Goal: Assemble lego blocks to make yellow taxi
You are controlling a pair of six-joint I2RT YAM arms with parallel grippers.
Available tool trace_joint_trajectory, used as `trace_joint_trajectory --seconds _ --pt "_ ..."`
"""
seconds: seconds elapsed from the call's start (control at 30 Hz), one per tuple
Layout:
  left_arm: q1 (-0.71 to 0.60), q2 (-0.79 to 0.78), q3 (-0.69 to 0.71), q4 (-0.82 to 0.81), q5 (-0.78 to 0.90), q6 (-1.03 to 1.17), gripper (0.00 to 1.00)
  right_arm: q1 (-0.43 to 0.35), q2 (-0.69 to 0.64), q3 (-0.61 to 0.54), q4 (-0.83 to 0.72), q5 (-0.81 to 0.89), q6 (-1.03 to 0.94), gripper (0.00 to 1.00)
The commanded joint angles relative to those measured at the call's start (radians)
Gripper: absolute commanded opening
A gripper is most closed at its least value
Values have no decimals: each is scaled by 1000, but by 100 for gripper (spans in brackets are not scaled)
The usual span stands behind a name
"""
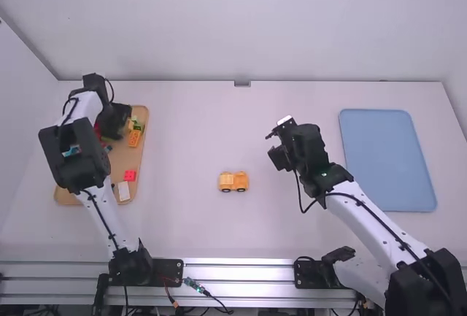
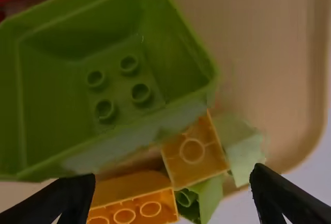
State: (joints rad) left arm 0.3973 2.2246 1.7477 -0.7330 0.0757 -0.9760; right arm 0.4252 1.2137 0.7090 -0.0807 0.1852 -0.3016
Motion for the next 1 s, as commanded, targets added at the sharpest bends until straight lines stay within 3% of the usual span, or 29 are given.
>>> trace_joint_trajectory --seconds 0.0,0.1,0.33,0.5,0.87,0.97 --pt "-5 7 -37 27 -5 -25 77 0 5 -2 -5 -2 6 99" --pt "-5 7 -50 44 -6 -24 71 0 5 -2 -3 -1 6 99" --pt "-5 7 -66 41 -7 -27 70 1 5 -2 -7 -2 6 99" --pt "-4 7 -67 12 -6 -27 55 1 5 -2 -10 -2 6 99" --pt "-5 7 -67 16 -39 -20 54 0 5 -2 -13 -2 6 99" --pt "-5 7 -67 19 -39 4 47 0 5 -2 -13 -2 6 99"
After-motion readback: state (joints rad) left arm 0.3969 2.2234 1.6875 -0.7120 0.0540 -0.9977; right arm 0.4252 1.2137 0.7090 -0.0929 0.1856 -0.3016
